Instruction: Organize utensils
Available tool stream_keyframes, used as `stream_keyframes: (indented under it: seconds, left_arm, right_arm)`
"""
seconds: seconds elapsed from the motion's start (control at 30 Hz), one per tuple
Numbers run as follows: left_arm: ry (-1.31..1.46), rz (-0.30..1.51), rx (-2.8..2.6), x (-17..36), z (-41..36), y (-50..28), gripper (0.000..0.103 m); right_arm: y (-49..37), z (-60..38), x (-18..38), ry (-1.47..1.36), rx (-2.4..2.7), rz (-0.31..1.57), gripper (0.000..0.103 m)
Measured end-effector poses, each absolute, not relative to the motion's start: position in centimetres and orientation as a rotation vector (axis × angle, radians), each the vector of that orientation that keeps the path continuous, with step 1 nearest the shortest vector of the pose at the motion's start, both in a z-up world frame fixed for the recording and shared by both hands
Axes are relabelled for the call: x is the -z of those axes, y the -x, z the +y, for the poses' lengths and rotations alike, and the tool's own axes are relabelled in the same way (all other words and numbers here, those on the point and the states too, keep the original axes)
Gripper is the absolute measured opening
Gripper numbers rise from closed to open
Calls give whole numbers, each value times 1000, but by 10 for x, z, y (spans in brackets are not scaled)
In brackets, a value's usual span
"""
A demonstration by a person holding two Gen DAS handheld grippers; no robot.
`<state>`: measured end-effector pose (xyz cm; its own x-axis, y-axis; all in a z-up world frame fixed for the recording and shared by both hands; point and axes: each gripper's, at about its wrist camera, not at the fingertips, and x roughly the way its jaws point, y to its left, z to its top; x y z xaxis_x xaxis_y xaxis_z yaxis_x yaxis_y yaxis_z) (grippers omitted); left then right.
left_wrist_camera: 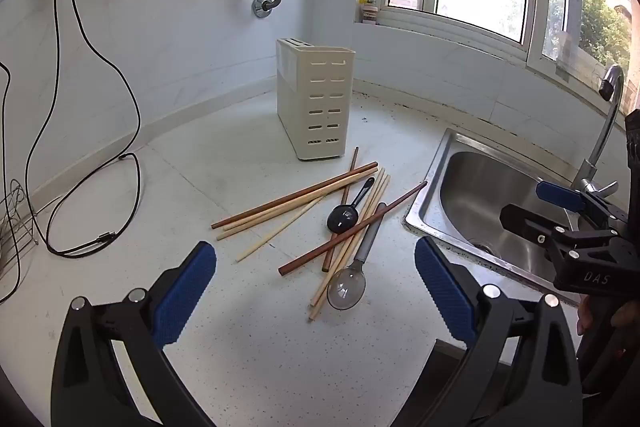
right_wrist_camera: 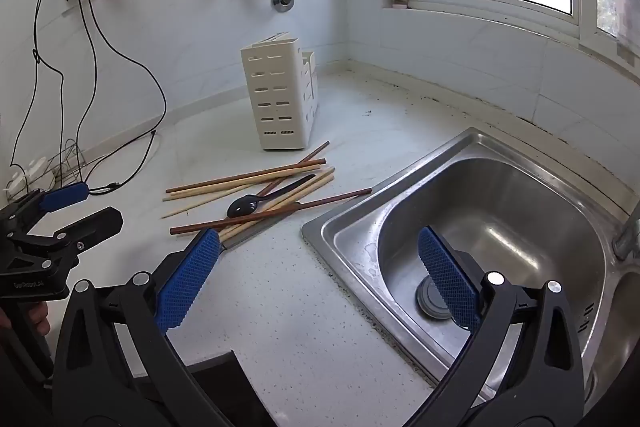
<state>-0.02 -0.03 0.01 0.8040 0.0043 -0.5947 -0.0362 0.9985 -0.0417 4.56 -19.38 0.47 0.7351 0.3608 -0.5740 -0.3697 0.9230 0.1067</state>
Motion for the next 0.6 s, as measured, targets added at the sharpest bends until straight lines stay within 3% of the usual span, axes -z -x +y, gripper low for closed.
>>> stream_keyframes:
  seconds: [0.6]
  left_arm:
    - [54, 634, -21, 1, -3, 2, 98]
  right_arm:
    - [-40, -189, -7, 25, -415, 621, 95]
